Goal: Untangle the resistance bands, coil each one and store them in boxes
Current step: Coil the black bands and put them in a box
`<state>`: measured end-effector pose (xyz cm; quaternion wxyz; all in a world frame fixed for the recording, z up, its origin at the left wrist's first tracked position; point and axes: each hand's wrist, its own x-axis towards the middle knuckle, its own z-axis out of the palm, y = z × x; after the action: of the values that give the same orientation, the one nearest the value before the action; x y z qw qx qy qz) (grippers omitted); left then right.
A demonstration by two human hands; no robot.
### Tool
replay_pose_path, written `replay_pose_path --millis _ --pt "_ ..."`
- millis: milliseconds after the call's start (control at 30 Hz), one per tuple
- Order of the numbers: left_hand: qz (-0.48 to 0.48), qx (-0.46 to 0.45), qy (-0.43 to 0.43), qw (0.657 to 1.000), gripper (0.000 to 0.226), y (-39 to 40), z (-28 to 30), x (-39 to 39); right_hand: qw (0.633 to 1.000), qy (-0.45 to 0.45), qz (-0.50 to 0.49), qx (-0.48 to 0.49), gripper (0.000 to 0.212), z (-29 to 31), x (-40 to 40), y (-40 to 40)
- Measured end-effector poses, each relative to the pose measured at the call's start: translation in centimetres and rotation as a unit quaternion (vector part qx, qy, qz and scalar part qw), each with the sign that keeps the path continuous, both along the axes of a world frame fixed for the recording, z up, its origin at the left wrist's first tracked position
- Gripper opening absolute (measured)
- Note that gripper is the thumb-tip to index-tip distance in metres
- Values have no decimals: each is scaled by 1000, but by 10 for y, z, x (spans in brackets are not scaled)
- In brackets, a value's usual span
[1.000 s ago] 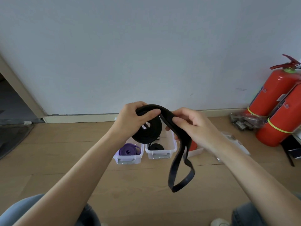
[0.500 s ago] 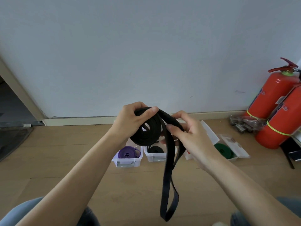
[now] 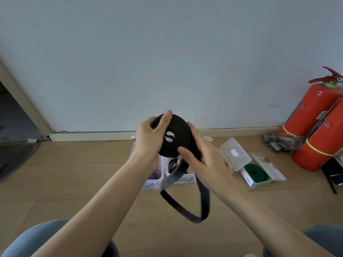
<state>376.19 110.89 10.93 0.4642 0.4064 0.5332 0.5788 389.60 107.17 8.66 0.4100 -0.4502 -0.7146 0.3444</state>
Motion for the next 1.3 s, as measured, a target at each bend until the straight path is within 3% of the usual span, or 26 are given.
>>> replay_pose_path --millis 100,167,233,300,367,467,567,633,767,833,900,1033,1133,1300 --pt "-29 -20 -1 999 27 -2 -4 -1 997 47 -8 -58 52 6 7 8" --pt "-81 27 85 993 19 -1 -1 -9 995 62 16 -78 52 14 15 13" --pt "-136 66 212 966 15 -3 1 -11 995 36 53 -79 53 18 20 13" --pt "-150 69 276 947 17 -6 -1 -8 994 38 52 -91 45 16 23 13" --pt "-124 55 235 963 23 -6 -1 -8 985 106 28 -135 35 13 25 14" --pt "-62 29 89 994 29 -2 6 -12 956 217 43 -192 25 14 27 12" --pt "-7 31 55 998 33 -1 6 -10 932 285 73 -211 22 9 16 7" --pt "10 19 36 999 36 -2 3 -3 941 274 52 -190 27 7 10 7" --pt "11 -19 -12 1000 37 -8 -6 6 977 169 -8 -132 27 3 11 9" --pt "-8 -39 -5 999 35 -9 -10 5 971 189 -7 -149 26 2 14 9" --pt "-60 -61 23 996 34 -8 -8 -3 969 199 -13 -148 24 6 21 11" --pt "-208 -44 174 961 33 -9 -3 -14 994 87 10 -71 24 18 31 13" --pt "-208 7 236 949 18 -14 -6 -4 996 64 30 -63 25 17 24 9" --pt "-116 -8 69 991 29 -7 -1 -9 984 123 2 -131 28 16 32 13"
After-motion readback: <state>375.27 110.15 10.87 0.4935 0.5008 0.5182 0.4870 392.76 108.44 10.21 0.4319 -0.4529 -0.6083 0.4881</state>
